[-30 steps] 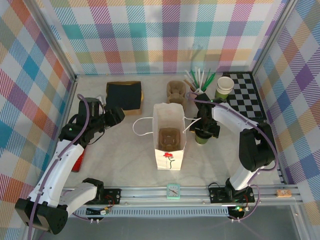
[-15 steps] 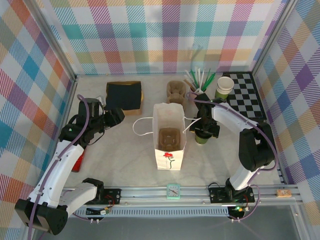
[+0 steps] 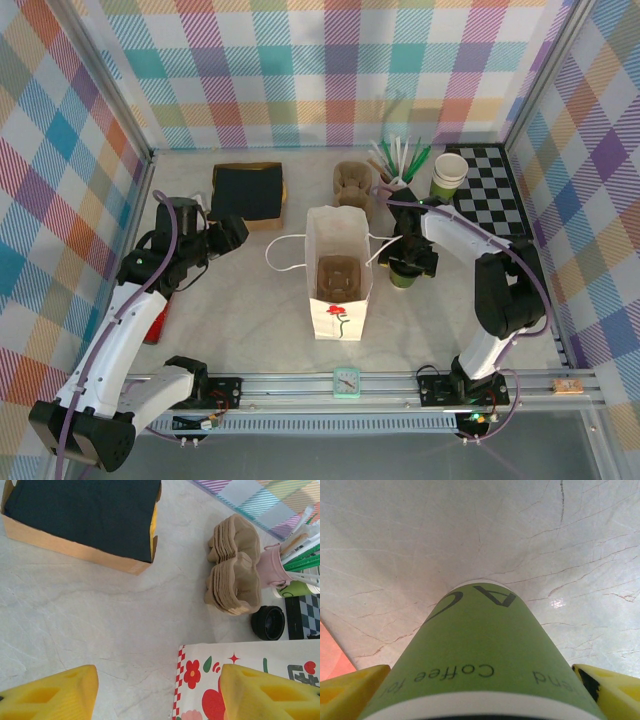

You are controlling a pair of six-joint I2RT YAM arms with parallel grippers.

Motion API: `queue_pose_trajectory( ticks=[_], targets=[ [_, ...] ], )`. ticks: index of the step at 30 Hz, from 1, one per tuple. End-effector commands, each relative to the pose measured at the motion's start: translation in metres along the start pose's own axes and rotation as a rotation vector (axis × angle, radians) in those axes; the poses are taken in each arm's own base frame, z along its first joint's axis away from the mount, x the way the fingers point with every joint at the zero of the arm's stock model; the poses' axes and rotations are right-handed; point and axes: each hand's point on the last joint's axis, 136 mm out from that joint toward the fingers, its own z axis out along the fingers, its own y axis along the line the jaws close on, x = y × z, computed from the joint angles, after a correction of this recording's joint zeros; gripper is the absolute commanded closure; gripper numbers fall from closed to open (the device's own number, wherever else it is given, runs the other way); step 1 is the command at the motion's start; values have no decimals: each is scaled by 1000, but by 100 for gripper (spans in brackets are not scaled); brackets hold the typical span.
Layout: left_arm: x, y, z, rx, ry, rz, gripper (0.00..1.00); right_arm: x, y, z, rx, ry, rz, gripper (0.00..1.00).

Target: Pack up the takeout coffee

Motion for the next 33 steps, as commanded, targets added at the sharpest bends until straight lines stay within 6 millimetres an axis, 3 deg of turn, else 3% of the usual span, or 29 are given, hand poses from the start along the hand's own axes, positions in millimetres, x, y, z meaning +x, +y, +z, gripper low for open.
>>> queue_pose_trajectory(
  ticks=[1,9,18,27,33],
  targets=[
    [3,6,-4,-17,0,9,34,0,-1,8,10,3,-10,11],
    [3,6,-4,-19,1,10,34,0,-1,2,2,-7,-10,18],
    [-6,2,-16,-23,-28,31,34,0,-2,-28,-13,-32,-31,23],
    [-16,-6,-21,-8,-44,51,34,7,6,-86,-97,-55,-104,25],
    [-19,-9,-22,0,-49,59,34,14,11,-138,-150,-78,-181,26]
  ],
)
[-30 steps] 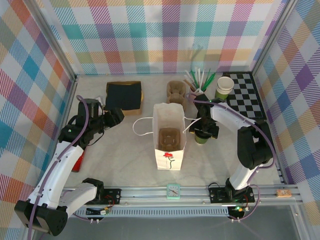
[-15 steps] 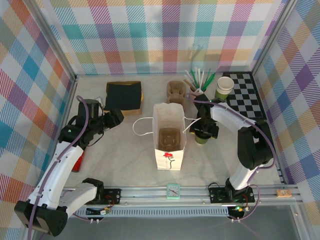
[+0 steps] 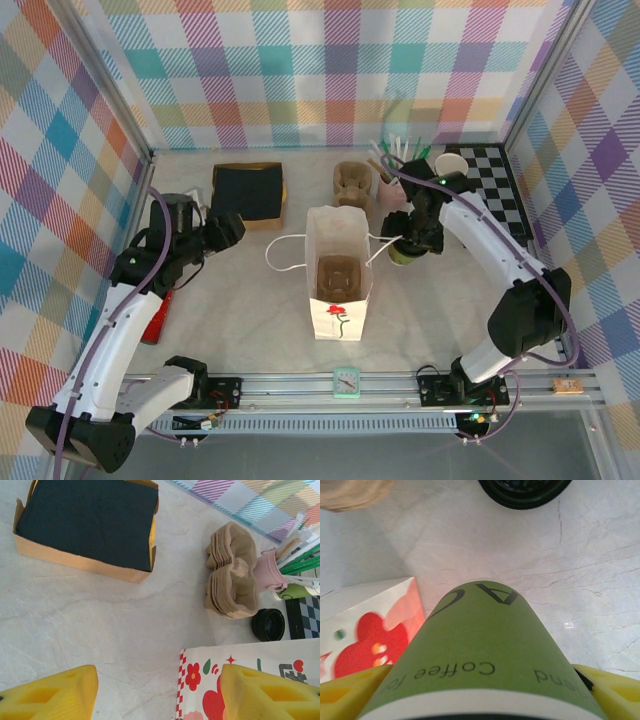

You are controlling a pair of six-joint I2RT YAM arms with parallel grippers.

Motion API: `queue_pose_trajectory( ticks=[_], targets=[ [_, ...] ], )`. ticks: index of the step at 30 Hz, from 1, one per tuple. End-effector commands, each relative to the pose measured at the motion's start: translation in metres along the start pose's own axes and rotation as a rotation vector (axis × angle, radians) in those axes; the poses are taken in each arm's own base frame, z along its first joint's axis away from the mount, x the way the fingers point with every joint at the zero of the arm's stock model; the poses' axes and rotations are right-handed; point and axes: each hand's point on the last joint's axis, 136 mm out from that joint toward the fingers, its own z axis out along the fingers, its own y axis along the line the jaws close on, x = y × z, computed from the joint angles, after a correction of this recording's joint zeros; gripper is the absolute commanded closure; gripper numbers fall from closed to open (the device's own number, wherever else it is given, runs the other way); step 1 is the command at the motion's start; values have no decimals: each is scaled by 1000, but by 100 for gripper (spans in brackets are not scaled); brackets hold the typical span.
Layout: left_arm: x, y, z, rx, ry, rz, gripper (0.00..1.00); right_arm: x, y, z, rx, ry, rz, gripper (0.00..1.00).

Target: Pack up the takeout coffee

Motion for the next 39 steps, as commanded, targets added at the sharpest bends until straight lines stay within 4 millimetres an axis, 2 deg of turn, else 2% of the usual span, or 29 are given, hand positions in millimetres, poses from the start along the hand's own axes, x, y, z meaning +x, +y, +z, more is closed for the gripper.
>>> queue_pose_trajectory(
  ticks=[1,11,17,20,24,29,33,39],
  targets=[
    [-7,-4,-8,9,-19,20,34,18,3,-38,-24,27,-73,27],
    [-3,-3,-13,18,-23,39,34,36,34,-130,-152,-61,-224,27],
    [-2,-2,-20,17,-36,48,34,36,26,-179,-139,-156,-247,29],
    [-3,-3,-23,24,-41,49,34,33,25,-195,-147,-195,-250,29],
    [-1,-6,-24,44,-35,56,34,36,40,-209,-231,-211,-284,31],
    [1,-19,-25,117,-26,74,33,50,69,-216,-343,-176,-349,31],
    [4,-24,-21,143,-4,78,33,60,90,-215,-395,-141,-391,31],
    [5,-30,-23,171,3,90,32,72,108,-206,-394,-83,-411,31]
  ],
)
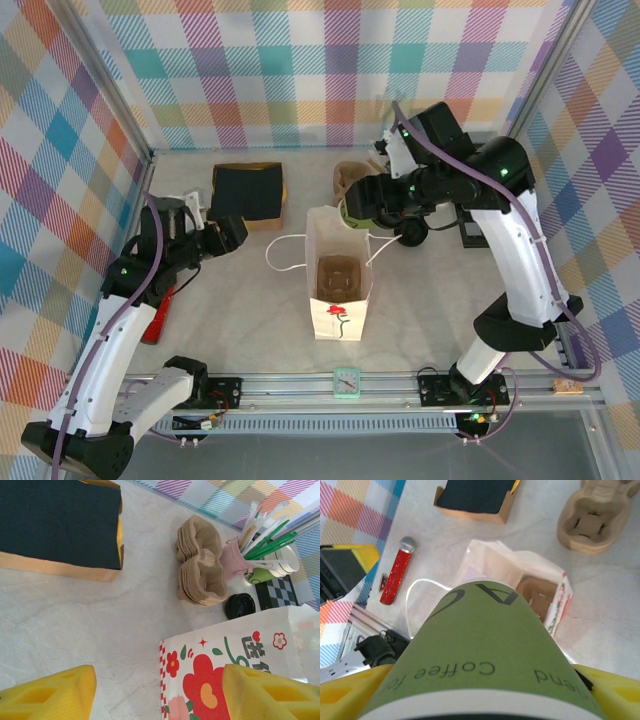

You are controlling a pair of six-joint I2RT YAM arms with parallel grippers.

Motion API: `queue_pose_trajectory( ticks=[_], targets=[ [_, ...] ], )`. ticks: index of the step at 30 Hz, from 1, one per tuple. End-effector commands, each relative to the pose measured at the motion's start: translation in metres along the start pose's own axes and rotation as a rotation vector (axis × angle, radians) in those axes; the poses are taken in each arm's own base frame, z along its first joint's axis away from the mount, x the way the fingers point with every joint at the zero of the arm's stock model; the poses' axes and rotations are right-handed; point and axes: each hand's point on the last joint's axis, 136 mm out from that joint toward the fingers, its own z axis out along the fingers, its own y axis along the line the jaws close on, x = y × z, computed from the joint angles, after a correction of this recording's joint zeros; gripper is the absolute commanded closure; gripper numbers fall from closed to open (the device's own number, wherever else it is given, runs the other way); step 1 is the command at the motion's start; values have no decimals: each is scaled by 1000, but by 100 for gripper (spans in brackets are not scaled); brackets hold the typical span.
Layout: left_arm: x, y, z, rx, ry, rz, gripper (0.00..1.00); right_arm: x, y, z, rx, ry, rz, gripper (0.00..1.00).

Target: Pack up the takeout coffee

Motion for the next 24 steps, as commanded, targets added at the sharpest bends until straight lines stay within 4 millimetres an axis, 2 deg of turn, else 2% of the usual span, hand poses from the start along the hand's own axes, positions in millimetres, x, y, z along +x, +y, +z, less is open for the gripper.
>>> queue_pose_trajectory(
  ticks=[1,5,8,16,24],
  targets=[
    [-1,-10,-2,50,-2,24,32,38,-1,3,30,165,56,32],
    [0,-20,-1,92,3,36,32,43,18,16,9,194,65,32],
    [0,-29,1,129,6,50,31,48,23,26,16,223,86,31],
    [-3,-47,13,179,21,88,30,69,10,48,146,306,133,31],
    [-12,-71,28,231,40,135,30,88,5,66,242,385,120,30]
  ],
)
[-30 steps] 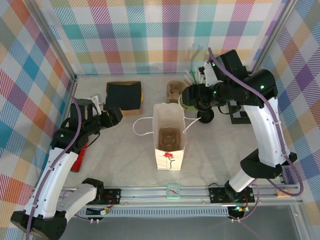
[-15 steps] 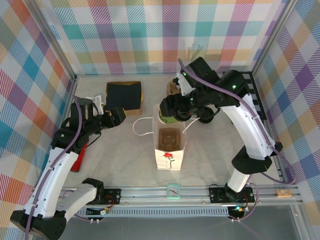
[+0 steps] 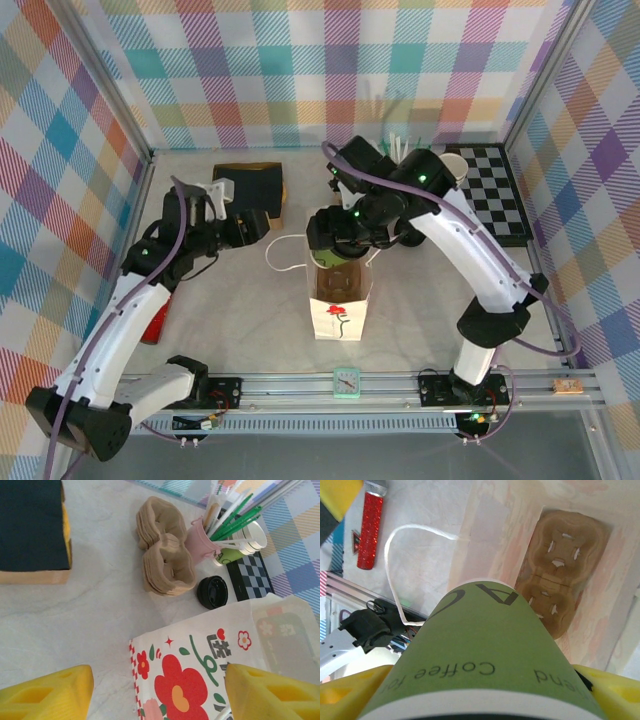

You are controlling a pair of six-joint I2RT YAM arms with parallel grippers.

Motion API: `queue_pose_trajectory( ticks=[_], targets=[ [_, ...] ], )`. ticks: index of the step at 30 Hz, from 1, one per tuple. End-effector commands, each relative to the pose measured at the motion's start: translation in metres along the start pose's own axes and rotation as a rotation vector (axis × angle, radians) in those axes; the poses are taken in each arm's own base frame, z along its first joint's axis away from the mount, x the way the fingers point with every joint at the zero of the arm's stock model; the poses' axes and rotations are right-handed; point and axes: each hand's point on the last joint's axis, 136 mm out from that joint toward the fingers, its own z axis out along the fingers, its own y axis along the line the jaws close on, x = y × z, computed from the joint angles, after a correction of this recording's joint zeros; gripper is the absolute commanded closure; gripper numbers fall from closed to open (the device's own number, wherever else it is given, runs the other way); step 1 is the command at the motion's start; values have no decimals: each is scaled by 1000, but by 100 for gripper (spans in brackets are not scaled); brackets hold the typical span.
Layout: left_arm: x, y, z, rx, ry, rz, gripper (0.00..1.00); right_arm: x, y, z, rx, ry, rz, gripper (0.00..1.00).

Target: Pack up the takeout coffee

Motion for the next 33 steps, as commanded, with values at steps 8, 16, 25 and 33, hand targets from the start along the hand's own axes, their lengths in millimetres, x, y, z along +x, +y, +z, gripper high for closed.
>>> queue_pose_trajectory(
  ticks=[8,16,25,33],
  targets=[
    [-28,-48,12,130,-18,115,30,46,-47,17,248,177,53,31],
    [-20,-70,31,182,48,162,30,50,-57,25,311,194,34,31],
    [-12,-85,60,175,126,220,30,53,-68,34,366,225,-21,33],
    [3,-100,76,185,208,293,30,53,-76,34,403,219,-50,34]
  ],
)
